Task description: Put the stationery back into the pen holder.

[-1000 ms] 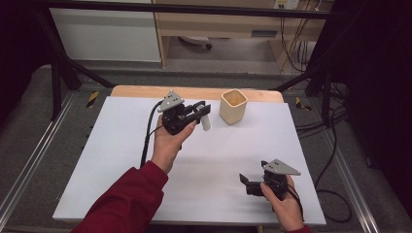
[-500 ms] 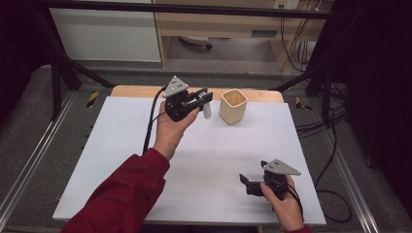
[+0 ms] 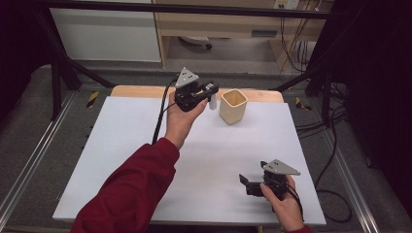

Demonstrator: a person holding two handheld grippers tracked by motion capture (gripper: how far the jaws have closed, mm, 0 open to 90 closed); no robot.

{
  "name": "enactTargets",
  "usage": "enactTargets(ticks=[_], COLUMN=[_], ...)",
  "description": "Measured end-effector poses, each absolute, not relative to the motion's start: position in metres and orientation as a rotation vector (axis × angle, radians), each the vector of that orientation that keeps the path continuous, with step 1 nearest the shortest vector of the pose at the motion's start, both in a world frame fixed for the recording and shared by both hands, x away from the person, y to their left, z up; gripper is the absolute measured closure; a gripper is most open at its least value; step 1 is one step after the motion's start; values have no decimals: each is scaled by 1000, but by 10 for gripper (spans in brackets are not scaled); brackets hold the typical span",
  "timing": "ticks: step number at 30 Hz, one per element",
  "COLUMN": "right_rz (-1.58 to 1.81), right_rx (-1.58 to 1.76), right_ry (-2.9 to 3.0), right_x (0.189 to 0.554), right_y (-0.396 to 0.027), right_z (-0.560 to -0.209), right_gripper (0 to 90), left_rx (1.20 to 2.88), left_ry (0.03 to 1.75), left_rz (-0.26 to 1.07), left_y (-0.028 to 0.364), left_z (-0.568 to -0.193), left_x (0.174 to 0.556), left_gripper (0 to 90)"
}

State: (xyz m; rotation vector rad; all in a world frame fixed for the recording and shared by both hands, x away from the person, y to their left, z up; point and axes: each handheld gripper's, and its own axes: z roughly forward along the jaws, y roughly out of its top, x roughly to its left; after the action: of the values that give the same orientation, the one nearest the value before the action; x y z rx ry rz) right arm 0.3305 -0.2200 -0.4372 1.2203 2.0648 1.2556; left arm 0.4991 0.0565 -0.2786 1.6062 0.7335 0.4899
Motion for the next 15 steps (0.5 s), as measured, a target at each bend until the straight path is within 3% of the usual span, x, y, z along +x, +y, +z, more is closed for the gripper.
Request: enactTargets(ticks=[15], right_rz=[1264], right_rx=[1238], right_ry=[2066], right_x=[331], right_y=[-220], right_z=[-438], right_gripper=[36], left_rx=[1598], left_ry=[760], left_rz=[506], left_y=[35], left_z=[-288], left_x=[523], left_gripper=[705])
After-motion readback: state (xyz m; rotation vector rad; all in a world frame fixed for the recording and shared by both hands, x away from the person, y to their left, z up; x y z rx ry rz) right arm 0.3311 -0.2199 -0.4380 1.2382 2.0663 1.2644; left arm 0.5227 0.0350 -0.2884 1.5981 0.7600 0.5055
